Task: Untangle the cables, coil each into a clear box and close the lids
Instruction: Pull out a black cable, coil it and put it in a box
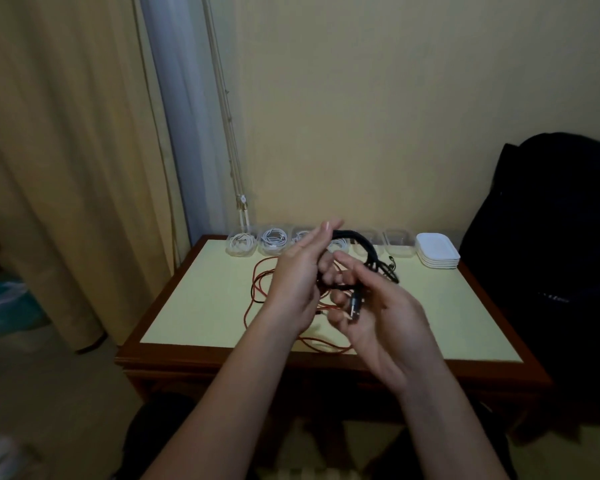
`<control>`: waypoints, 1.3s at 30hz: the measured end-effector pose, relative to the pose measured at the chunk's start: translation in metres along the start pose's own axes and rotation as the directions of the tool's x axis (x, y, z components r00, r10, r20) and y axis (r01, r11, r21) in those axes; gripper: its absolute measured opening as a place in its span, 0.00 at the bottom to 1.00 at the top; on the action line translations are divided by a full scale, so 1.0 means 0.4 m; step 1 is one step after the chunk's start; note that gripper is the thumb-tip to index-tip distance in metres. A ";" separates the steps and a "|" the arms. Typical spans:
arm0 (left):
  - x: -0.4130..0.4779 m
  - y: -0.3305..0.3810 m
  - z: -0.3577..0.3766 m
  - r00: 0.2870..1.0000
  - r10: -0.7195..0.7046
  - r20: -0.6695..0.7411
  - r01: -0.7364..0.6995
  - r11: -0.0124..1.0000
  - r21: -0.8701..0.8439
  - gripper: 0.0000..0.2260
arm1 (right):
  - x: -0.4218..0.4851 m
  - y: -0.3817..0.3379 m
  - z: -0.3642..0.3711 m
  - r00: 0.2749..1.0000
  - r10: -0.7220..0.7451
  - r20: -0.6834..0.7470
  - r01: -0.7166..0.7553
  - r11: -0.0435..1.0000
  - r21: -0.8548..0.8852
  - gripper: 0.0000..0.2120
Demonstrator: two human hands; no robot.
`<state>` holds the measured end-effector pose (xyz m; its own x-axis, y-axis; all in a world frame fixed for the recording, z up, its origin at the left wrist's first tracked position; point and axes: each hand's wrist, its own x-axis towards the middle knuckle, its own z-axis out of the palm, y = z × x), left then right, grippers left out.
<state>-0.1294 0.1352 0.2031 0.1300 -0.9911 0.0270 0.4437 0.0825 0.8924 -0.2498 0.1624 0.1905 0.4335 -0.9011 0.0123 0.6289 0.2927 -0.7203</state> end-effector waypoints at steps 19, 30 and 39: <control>0.030 0.058 -0.069 0.986 -0.060 0.154 0.100 0.960 -0.262 0.11 | 0.034 -0.038 -0.092 0.996 -0.085 -0.025 0.043 0.714 -0.699 0.10; 0.042 0.135 -0.127 0.991 -0.084 0.101 0.123 0.867 -0.484 0.11 | 0.023 -0.131 -0.173 0.957 -0.281 0.073 0.192 0.423 -0.886 0.12; 0.038 0.167 -0.108 0.981 -0.078 0.176 0.175 0.748 -0.640 0.14 | -0.026 -0.130 -0.108 0.944 -0.209 0.255 0.322 0.416 -0.851 0.09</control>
<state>-0.0596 0.1301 0.2435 -0.0633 -0.9974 0.0358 0.9223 -0.0448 0.3839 -0.3149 0.1430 0.1978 0.4426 -0.8300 0.3393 -0.1479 -0.4408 -0.8853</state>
